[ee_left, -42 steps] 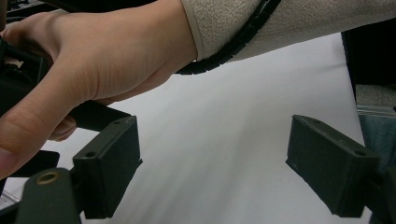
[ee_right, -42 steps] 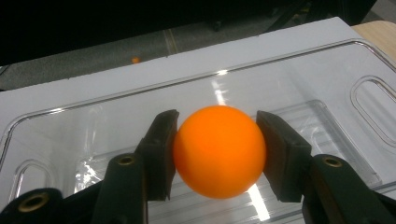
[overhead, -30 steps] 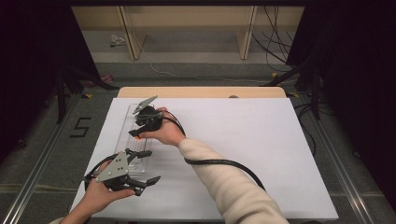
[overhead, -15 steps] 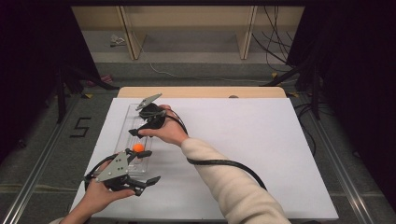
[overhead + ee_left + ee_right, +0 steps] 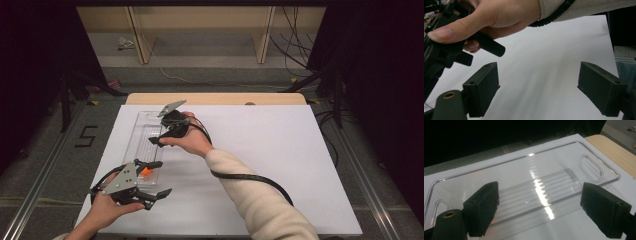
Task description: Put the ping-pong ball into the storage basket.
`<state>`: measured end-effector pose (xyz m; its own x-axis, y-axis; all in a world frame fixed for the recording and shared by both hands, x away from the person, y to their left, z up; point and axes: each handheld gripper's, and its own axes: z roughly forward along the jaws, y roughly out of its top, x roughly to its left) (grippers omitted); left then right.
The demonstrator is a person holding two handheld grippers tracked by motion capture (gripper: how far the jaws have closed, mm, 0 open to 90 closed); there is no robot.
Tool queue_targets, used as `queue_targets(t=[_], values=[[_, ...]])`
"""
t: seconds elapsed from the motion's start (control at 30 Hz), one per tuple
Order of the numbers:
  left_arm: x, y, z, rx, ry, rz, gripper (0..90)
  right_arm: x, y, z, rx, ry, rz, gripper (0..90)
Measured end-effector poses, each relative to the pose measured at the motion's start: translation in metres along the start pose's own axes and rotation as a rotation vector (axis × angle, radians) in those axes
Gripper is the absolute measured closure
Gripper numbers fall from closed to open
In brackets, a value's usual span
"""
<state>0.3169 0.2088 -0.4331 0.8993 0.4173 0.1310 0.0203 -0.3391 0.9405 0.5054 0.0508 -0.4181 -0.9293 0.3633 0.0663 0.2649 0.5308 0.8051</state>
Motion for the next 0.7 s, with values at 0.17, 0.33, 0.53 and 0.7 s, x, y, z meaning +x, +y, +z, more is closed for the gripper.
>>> queue_targets(t=[0.17,0.33,0.53,0.7], values=[[0.000,0.000,0.000,0.000,0.002,-0.004,16.5,-0.002,-0.006,-0.010,0.002,-0.007,0.002,16.6],[0.000,0.000,0.000,-0.001,0.003,-0.003,16.5,-0.006,-0.013,-0.019,0.000,-0.018,0.011,16.5],[0.000,0.000,0.000,-0.001,0.003,-0.004,16.4,-0.008,-0.022,-0.031,0.007,-0.031,0.020,16.6],[0.000,0.000,0.000,0.000,0.004,-0.004,16.4,-0.011,-0.029,-0.039,0.009,-0.038,0.025,16.6]])
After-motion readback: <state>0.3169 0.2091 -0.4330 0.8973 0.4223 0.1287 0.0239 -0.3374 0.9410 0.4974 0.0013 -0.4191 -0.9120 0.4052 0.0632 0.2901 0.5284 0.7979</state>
